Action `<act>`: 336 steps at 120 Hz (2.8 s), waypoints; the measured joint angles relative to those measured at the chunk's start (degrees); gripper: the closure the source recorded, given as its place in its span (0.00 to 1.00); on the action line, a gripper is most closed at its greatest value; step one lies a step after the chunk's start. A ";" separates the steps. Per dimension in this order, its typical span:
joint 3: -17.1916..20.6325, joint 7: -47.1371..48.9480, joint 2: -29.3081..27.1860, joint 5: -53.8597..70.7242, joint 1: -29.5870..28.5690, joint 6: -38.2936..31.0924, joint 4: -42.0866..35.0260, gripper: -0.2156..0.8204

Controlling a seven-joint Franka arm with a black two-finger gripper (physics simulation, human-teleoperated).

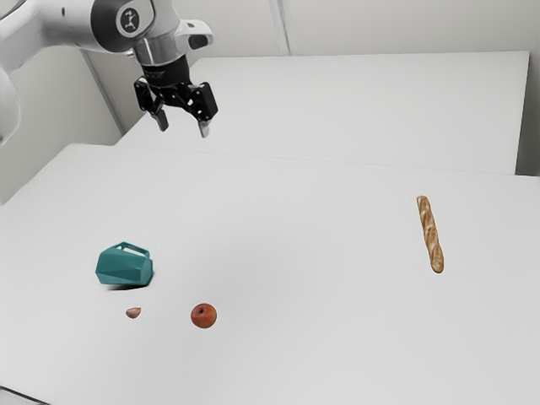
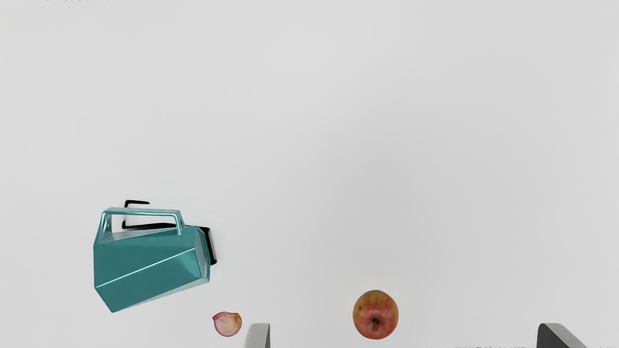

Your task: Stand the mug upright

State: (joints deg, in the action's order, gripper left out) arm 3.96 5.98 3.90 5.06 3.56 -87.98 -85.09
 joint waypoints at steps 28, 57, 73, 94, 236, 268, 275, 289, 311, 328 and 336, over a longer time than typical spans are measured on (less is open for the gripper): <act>0.18 0.11 -0.24 -0.06 0.95 0.14 -0.01 0.21; 0.07 0.21 -0.54 -2.07 0.38 0.18 -0.91 0.21; -0.04 0.30 -1.64 -5.11 -1.68 0.20 -4.10 0.21; 0.00 -0.65 -5.39 -9.77 -5.71 0.43 -12.76 0.21; -0.44 -41.29 8.64 -28.88 -43.02 -13.20 -25.64 0.21; -0.45 -45.60 12.64 -30.47 -45.37 -12.46 -23.30 0.21; -0.45 -46.32 13.02 -30.56 -45.82 -12.34 -22.99 0.21; -0.45 -47.58 14.56 -31.27 -46.16 -11.81 -22.56 0.21; -0.18 -49.13 16.25 -33.20 -46.10 -10.36 -22.51 0.21; 0.09 -50.08 17.12 -34.75 -46.10 -8.34 -22.63 0.21; 0.20 -50.47 17.29 -35.57 -46.11 -7.23 -22.68 0.21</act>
State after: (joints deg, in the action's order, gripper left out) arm 4.16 -44.49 21.19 -30.51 -42.56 -95.21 -107.77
